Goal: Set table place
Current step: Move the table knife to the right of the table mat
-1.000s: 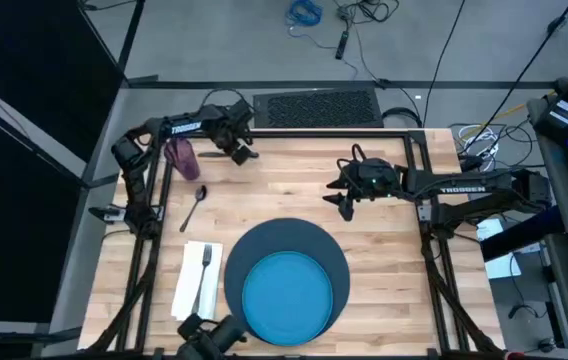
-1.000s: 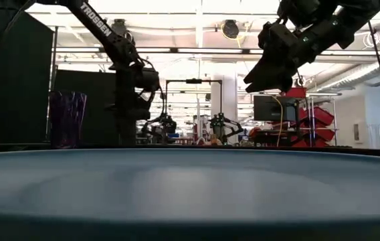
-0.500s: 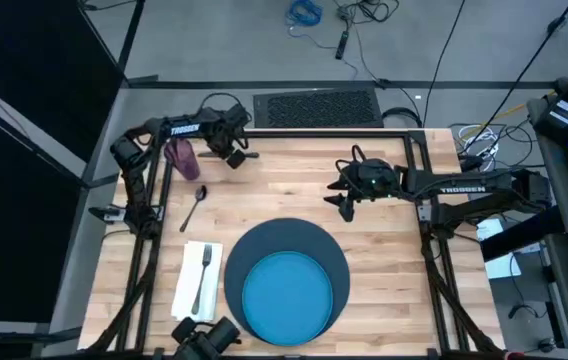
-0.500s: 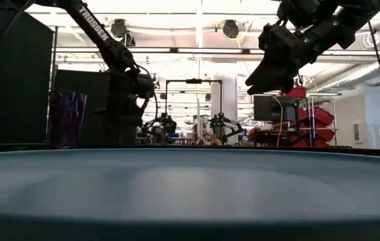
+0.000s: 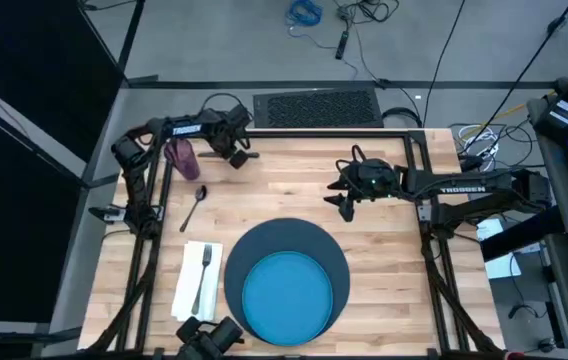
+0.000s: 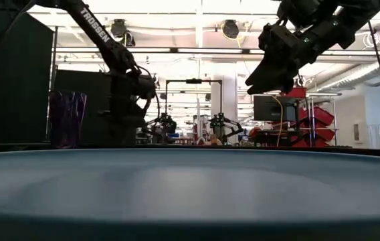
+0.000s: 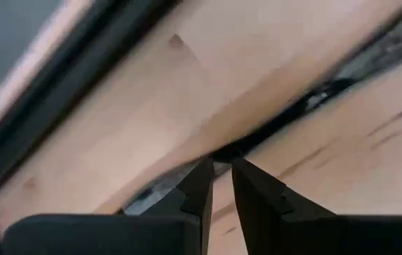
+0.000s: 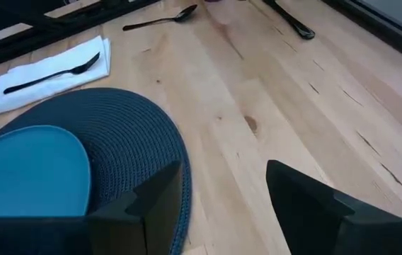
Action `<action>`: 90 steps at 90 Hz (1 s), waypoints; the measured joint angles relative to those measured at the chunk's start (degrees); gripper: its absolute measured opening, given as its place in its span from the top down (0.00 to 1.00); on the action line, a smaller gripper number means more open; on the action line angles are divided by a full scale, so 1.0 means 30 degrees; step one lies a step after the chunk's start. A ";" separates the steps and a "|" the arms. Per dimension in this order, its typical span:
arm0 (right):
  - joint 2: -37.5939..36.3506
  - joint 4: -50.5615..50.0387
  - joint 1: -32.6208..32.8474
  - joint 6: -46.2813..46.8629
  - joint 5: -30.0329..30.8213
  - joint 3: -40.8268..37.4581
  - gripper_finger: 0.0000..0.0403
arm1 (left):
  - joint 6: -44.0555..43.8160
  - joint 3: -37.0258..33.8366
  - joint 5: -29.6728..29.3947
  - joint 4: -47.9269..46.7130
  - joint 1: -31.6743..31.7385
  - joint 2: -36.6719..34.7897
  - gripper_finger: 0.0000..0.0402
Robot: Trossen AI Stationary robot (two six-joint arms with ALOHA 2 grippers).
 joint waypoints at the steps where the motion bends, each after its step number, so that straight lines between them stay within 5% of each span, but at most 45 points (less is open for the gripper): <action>1: 0.0000 -0.0004 0.0000 -0.0001 0.0001 0.0000 0.52 | 0.0005 0.0000 0.0017 0.0007 0.0000 0.0023 0.90; 90: 0.0000 0.0618 0.0000 -0.0014 0.0001 0.0000 0.52 | 0.1056 0.0006 0.2687 0.0661 -0.1728 0.0301 0.90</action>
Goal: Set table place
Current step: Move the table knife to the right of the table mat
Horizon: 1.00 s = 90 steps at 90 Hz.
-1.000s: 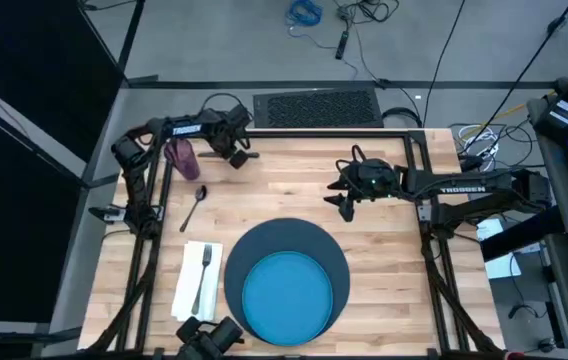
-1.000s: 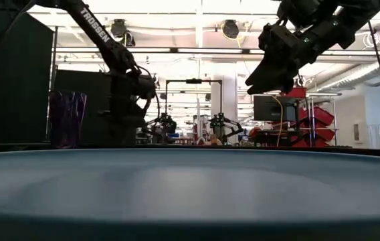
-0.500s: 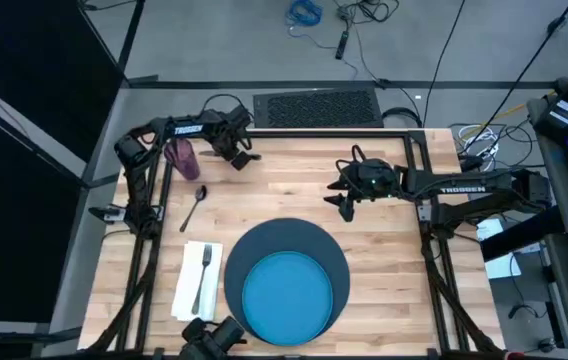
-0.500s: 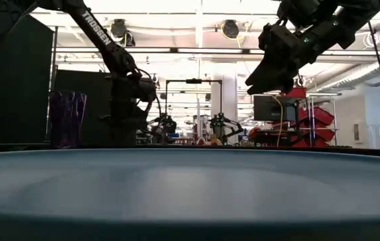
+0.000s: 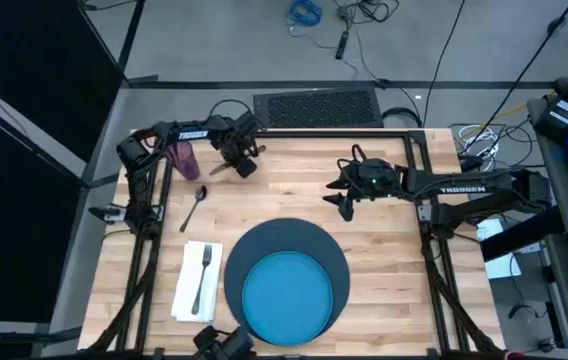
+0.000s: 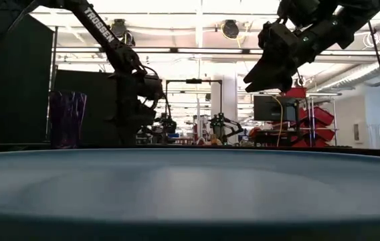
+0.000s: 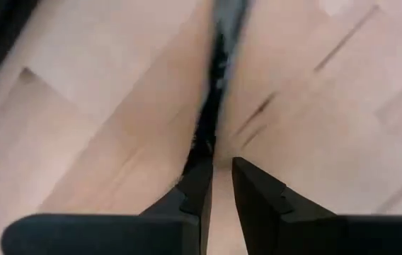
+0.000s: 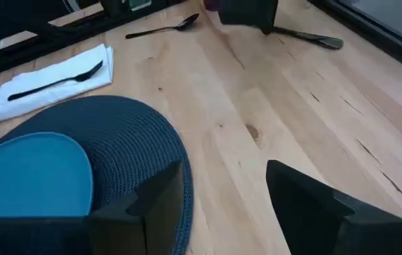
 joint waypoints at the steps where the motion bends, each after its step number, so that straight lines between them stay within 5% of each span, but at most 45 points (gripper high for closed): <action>1: 0.0000 0.0022 0.0000 0.0000 0.0000 0.0000 0.52 | 0.0001 0.0009 -0.0003 -0.0011 -0.0028 0.0000 0.90; 61: 0.0000 0.0016 0.0000 -0.0066 -0.0007 0.0000 0.52 | 0.0467 0.1801 -0.1971 -0.0206 0.0111 -0.0197 0.90; 90: 0.0000 0.0016 0.0000 0.0036 -0.0058 0.0000 0.52 | -0.0006 0.1787 -0.0142 -0.0303 0.0647 -0.0008 0.90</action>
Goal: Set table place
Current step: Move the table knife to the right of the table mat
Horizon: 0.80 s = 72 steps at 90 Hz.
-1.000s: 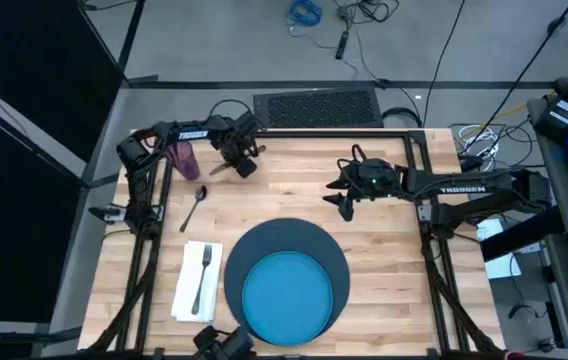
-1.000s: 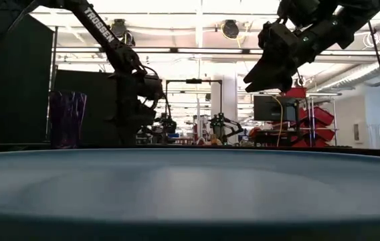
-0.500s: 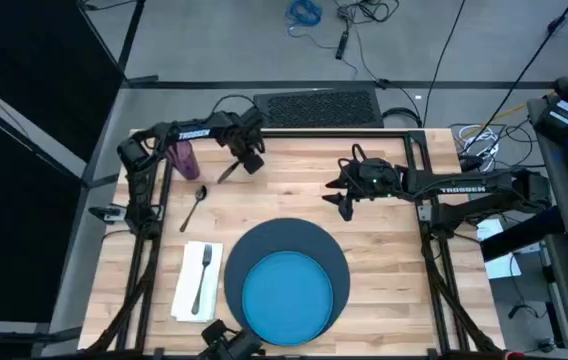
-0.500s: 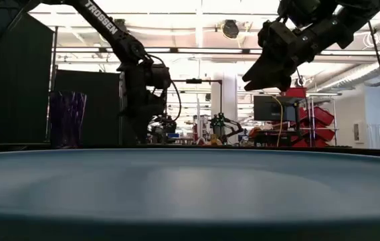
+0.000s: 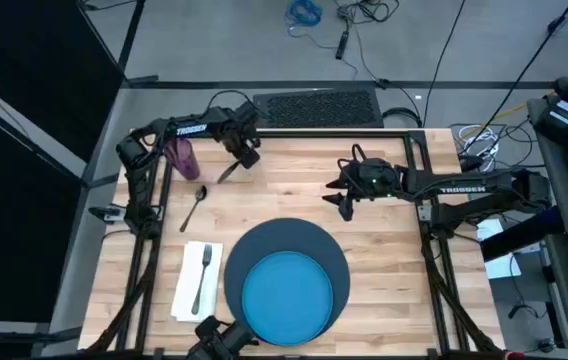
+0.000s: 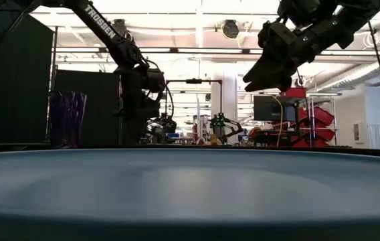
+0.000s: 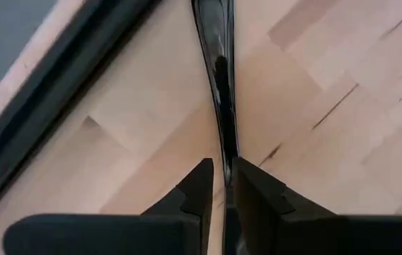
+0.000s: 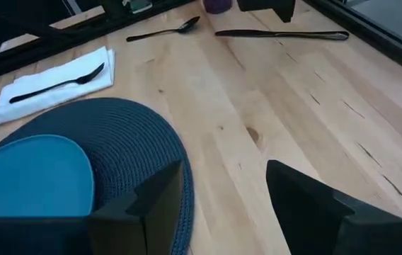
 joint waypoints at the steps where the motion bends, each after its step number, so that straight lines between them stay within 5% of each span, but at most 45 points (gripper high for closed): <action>1: 0.0000 -0.0004 0.0000 0.0009 -0.0029 0.0000 0.52 | 0.0004 0.0000 0.0000 0.0032 -0.0005 0.0023 0.90; 72: -0.0007 -0.0006 0.0000 0.0000 -0.0445 0.0000 0.52 | -0.0006 0.0073 0.1504 -0.0883 -0.0376 0.1538 0.89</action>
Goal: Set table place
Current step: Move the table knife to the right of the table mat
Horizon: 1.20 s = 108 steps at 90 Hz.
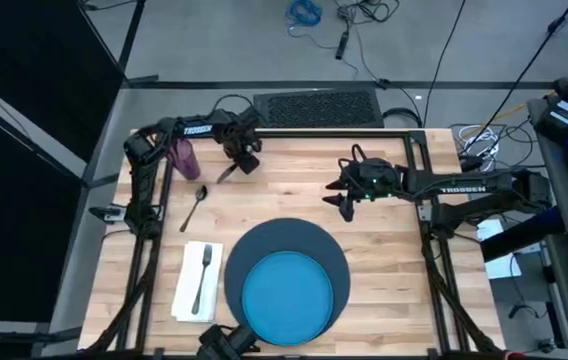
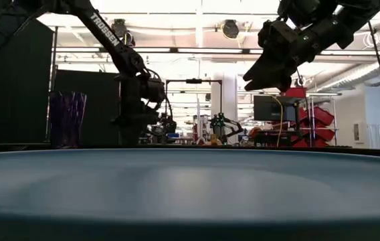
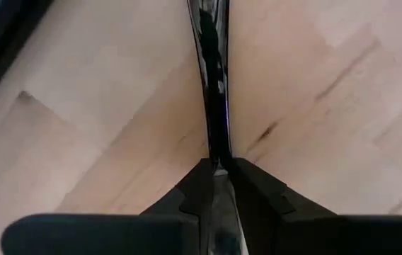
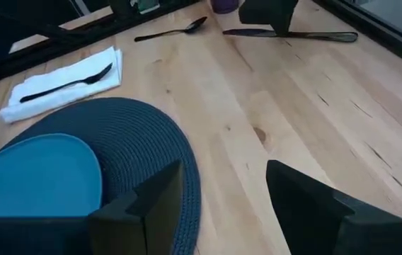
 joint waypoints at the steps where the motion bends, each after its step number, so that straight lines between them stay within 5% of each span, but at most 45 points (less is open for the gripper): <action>1: 0.0000 -0.0001 0.0000 -0.0004 0.0000 0.0000 0.52 | 0.0003 0.0000 0.0019 -0.0005 -0.0072 0.0000 0.89; 71: 0.0000 0.0079 0.0000 -0.0022 0.0007 0.0000 0.52 | 0.0134 0.2532 0.0537 0.0337 -0.6325 0.0175 0.90; 108: 0.0000 0.0110 0.0000 -0.0104 0.0131 0.0000 0.52 | 0.0155 0.4719 -0.2776 0.0072 -0.7574 -0.2487 0.90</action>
